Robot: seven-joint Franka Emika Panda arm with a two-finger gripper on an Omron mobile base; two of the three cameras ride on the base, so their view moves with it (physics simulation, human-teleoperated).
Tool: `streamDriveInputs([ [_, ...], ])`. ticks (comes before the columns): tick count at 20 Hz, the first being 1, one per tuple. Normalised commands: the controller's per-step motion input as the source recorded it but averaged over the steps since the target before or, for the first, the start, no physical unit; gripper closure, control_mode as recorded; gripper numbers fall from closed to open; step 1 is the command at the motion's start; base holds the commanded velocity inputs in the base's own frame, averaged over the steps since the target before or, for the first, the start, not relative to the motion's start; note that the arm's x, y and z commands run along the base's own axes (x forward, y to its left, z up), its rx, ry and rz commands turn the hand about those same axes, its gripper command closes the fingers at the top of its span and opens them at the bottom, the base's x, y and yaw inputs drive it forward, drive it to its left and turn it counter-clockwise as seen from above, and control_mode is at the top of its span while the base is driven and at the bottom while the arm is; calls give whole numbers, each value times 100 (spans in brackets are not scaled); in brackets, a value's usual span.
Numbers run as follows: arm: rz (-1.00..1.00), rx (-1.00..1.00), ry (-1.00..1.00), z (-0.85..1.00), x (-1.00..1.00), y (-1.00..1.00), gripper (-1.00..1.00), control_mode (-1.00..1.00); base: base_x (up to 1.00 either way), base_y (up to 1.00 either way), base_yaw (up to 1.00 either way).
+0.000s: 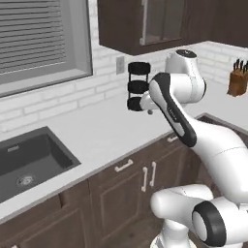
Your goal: Take a straw from the drawer in front and place it inside the glass cup on the dining counter.
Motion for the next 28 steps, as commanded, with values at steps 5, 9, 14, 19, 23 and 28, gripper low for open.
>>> streamDriveInputs([
  [5, 0, 0, 0, 0, 0, 0, -100, 100, 0, 67, -67],
  [9, 0, 0, 0, 0, 0, 0, -100, 100, -8, 88, -58],
  [14, 0, 0, 0, 0, 0, 0, -100, 100, -26, 92, -48],
  [19, 0, 0, 0, 0, 0, 0, -100, 100, -27, 72, -49],
  [23, 0, 0, 0, 0, 0, 0, -100, 100, -7, 72, -57],
  [28, 0, 0, 0, 0, 0, 0, -100, 100, -12, 74, -59],
])
